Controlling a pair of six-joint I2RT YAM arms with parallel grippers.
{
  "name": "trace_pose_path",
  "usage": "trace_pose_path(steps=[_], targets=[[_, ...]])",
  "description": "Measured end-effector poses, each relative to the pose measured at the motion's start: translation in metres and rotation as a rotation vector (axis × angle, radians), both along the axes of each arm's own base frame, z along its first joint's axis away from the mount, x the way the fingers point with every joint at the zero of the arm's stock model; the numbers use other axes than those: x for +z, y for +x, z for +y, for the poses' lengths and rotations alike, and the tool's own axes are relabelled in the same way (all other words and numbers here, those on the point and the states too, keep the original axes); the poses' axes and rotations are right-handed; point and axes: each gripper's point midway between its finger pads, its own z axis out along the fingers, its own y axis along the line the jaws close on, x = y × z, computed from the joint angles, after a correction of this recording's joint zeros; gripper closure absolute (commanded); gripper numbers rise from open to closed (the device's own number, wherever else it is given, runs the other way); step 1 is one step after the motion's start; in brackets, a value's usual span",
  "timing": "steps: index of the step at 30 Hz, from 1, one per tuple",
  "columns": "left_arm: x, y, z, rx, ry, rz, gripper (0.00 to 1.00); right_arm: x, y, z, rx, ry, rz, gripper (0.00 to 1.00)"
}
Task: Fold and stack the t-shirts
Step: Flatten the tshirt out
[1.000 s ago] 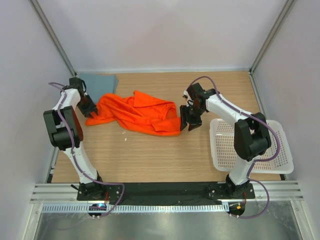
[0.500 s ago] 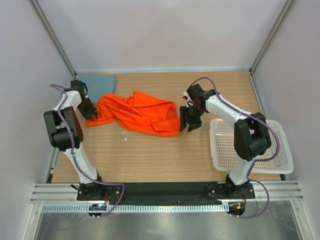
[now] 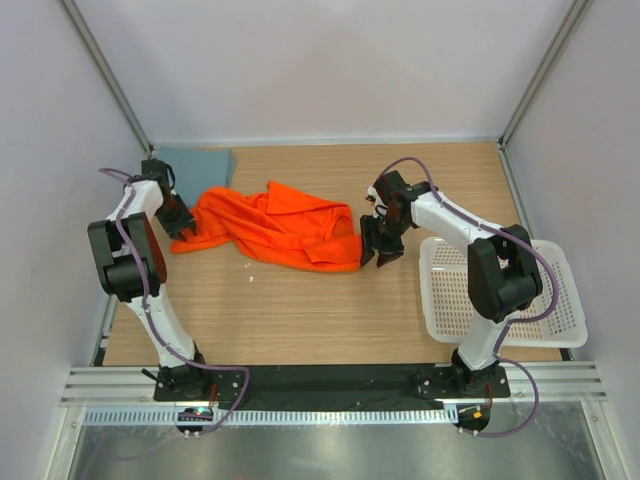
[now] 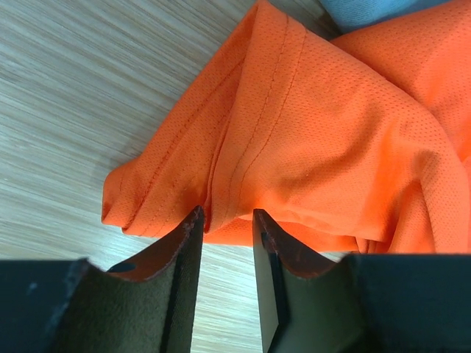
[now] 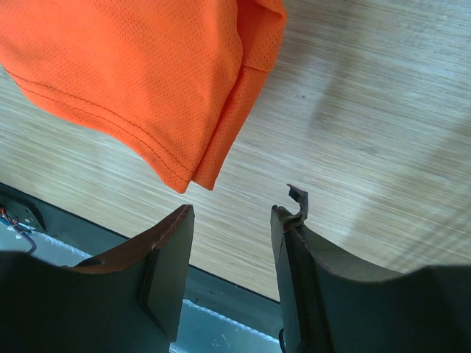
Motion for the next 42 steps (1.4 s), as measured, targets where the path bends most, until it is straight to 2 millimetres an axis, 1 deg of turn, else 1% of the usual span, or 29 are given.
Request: trace_pose_path(steps=[4, 11, 19, 22, 23, 25, 26, 28, 29, 30, 33, 38, 40, 42], targets=[[0.0, 0.001, -0.004, -0.003, -0.002, 0.0, 0.69, 0.0, 0.0, 0.0, 0.0, 0.0, 0.0, 0.47], [-0.008, 0.0, -0.01, -0.017, -0.003, 0.02, 0.68, 0.0, 0.0, 0.0, 0.0, 0.0, 0.001, 0.47], [-0.013, -0.003, -0.007, -0.011, 0.017, 0.039, 0.68, -0.002, -0.002, -0.001, 0.0, -0.002, 0.006, 0.47], [-0.016, -0.007, -0.005, -0.008, 0.027, 0.053, 0.72, -0.002, -0.002, -0.001, 0.0, -0.002, 0.006, 0.47], [-0.018, -0.009, -0.005, -0.007, 0.028, 0.059, 0.76, -0.002, -0.002, -0.001, 0.0, -0.003, 0.006, 0.47], [-0.021, -0.013, -0.005, -0.007, 0.03, 0.071, 0.8, -0.002, -0.002, -0.001, 0.0, -0.003, 0.007, 0.47], [-0.021, -0.014, -0.005, -0.007, 0.029, 0.074, 0.86, -0.002, -0.002, -0.001, 0.0, -0.003, 0.007, 0.47], [-0.021, -0.014, -0.005, -0.007, 0.029, 0.073, 0.92, -0.002, -0.002, -0.001, 0.0, -0.003, 0.007, 0.47], [-0.021, -0.014, -0.005, -0.007, 0.029, 0.073, 0.96, -0.002, -0.002, -0.001, -0.001, -0.003, 0.007, 0.47], [-0.021, -0.014, -0.005, -0.008, 0.029, 0.073, 0.98, -0.002, -0.002, -0.001, -0.003, -0.003, 0.008, 0.47], [-0.02, -0.013, -0.005, -0.008, 0.029, 0.071, 1.0, -0.004, -0.005, -0.001, -0.013, -0.003, 0.02, 0.46], [-0.017, -0.013, -0.006, -0.01, 0.026, 0.065, 1.0, -0.017, -0.016, 0.005, -0.054, 0.041, 0.074, 0.44], [-0.013, -0.013, -0.006, -0.011, 0.026, 0.054, 1.0, -0.02, -0.019, 0.009, -0.081, 0.065, 0.095, 0.44], [-0.007, -0.014, -0.007, -0.012, 0.025, 0.04, 1.0, -0.019, -0.017, 0.015, -0.103, 0.092, 0.099, 0.44]])
